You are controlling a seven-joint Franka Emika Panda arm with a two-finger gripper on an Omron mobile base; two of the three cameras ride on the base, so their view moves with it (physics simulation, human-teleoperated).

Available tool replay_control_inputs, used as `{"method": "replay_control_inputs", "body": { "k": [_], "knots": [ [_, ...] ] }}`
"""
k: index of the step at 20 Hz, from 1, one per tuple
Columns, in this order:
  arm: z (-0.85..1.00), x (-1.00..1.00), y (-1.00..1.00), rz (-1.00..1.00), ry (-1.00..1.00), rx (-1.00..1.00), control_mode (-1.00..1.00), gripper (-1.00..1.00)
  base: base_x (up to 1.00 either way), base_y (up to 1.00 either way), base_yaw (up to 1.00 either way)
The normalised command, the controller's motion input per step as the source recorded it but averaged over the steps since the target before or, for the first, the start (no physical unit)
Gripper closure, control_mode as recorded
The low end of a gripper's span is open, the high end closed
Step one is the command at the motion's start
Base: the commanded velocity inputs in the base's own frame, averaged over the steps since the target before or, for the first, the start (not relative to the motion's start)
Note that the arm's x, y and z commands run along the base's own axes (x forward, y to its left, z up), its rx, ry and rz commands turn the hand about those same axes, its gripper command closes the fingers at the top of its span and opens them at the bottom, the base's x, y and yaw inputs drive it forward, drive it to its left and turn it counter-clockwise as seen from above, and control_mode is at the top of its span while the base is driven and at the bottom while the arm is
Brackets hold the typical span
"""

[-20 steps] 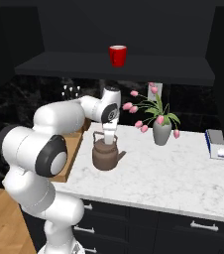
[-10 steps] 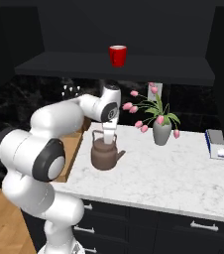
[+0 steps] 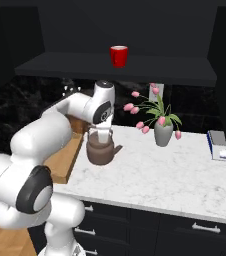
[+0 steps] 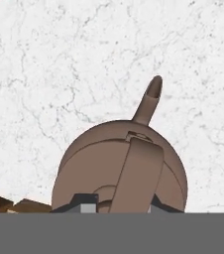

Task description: Pick the kettle from the counter and place it on the tray. Then pick the mug from the cabinet and place it on the tray. Then close the cabinet doors.

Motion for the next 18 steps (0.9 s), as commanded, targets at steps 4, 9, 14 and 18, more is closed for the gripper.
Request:
{"method": "replay_control_inputs", "body": {
  "k": [4, 9, 14, 18],
  "knots": [
    [0.32, -0.08, 0.3, 0.0, -0.08, 0.0, -1.0, 1.0, 0.0, 0.0, 0.0],
    [0.09, 0.0, 0.47, 0.0, 0.0, 0.0, -1.0, 1.0, 0.0, 0.0, 0.0],
    [0.06, 0.0, 0.5, 0.0, 0.0, 0.0, -1.0, 1.0, 0.0, 0.0, 0.0],
    [0.02, 0.0, 0.49, 0.03, 0.02, -0.01, -1.0, 1.0, 0.0, 0.0, 0.0]
  ]
}}
